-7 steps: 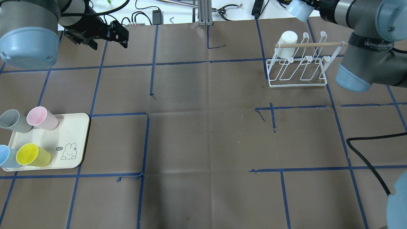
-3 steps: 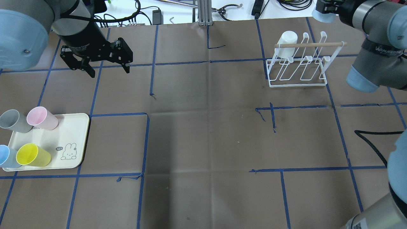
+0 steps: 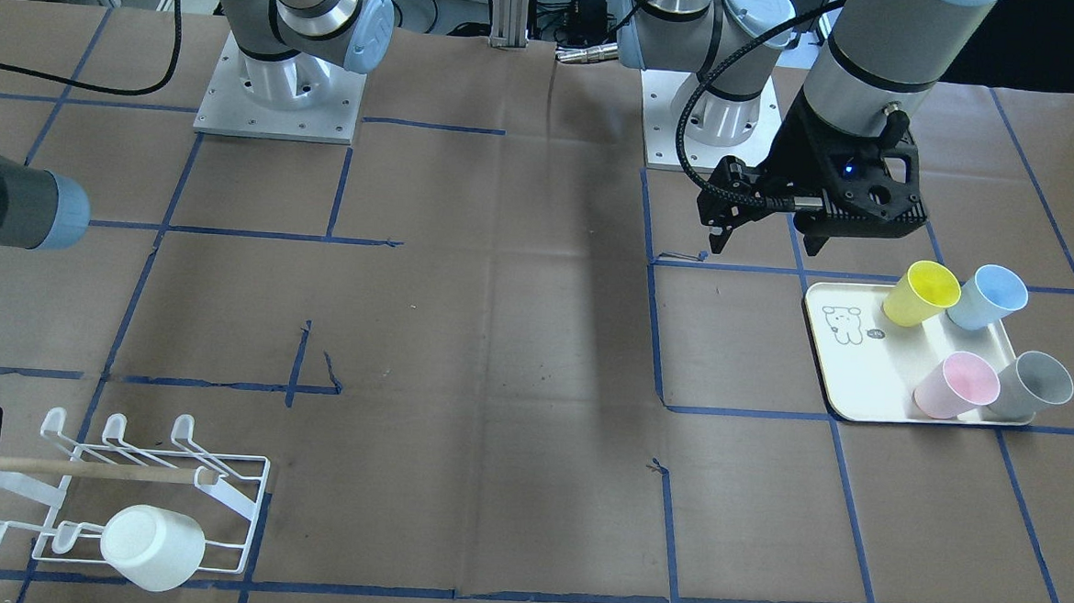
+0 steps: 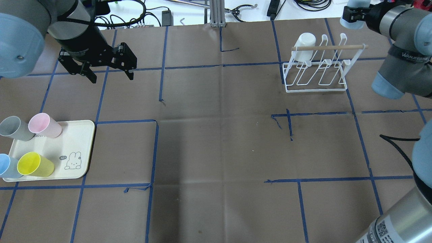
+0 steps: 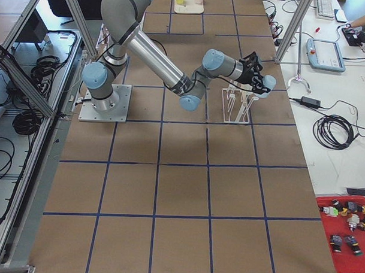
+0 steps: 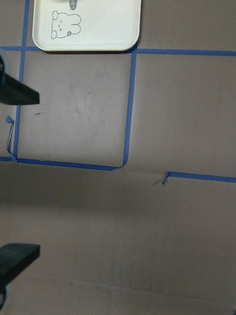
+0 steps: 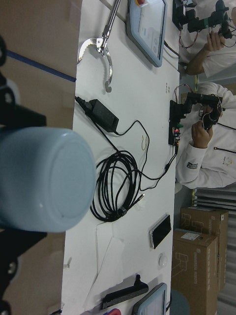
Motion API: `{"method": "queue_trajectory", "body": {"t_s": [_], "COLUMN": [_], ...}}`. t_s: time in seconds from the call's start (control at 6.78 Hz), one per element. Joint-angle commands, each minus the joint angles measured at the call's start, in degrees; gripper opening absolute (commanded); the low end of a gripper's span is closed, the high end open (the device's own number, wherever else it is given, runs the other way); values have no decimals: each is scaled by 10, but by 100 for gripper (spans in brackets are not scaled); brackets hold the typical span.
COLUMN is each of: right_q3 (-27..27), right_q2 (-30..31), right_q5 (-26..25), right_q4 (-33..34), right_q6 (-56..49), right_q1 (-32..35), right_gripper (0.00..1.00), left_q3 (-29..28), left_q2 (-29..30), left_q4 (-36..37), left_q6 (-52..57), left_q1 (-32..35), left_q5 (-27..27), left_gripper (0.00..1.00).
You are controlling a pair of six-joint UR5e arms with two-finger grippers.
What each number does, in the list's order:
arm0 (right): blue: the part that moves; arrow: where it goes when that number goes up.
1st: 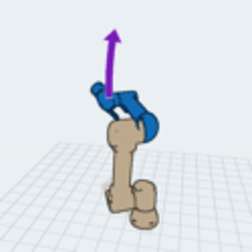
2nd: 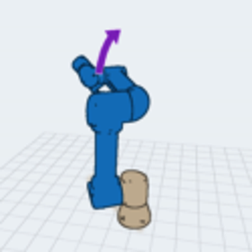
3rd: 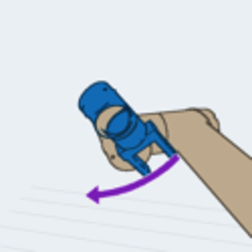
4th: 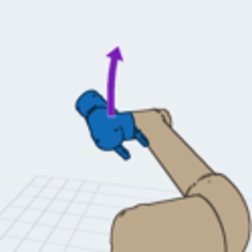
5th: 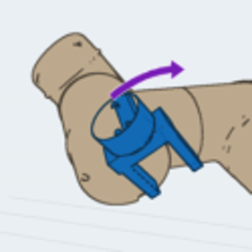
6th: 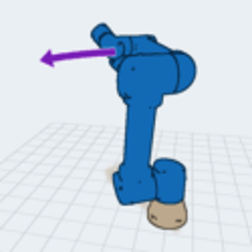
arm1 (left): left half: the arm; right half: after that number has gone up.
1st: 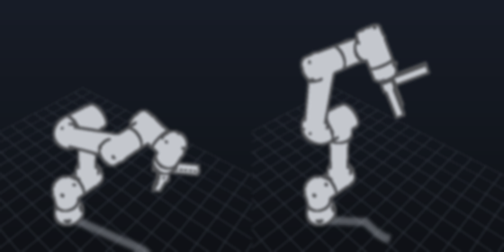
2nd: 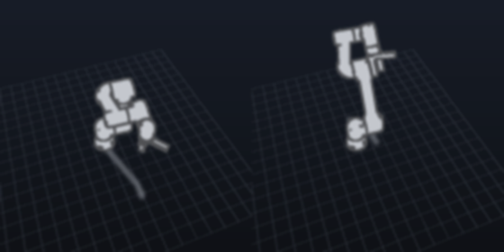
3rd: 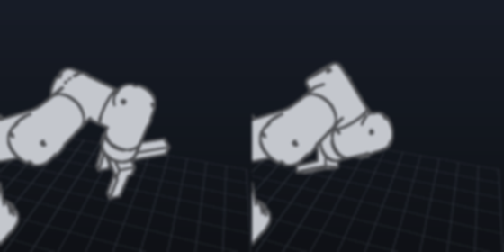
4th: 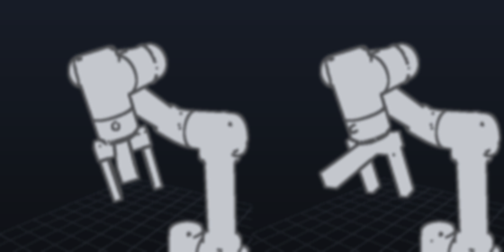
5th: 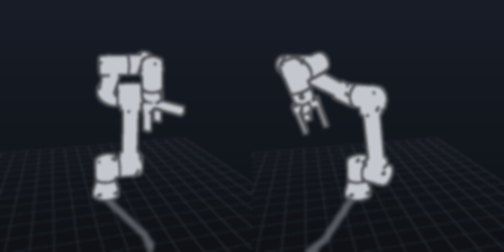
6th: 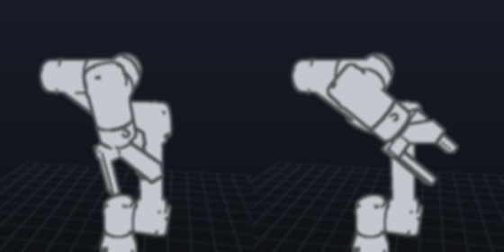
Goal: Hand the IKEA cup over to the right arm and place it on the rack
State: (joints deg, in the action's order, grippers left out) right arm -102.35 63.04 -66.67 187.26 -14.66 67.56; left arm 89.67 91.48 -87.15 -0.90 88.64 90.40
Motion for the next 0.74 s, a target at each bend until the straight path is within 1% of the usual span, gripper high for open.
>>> {"method": "queue_trajectory", "body": {"t_s": [0.0,0.3,0.59], "right_q3": [-4,-4,-35], "right_q2": [-16,-27,-31], "right_q5": [-2,-2,-2], "right_q4": [32,38,58], "right_q6": [-2,2,2], "right_q1": [-1,4,5], "right_gripper": [8,8,8], "left_q3": [5,7,6], "left_q2": [-4,-6,-9], "left_q4": [3,3,3], "left_q6": [28,30,22], "left_q1": [-11,-13,-10], "left_q5": [-2,-3,-4], "left_gripper": [99,99,99]}}
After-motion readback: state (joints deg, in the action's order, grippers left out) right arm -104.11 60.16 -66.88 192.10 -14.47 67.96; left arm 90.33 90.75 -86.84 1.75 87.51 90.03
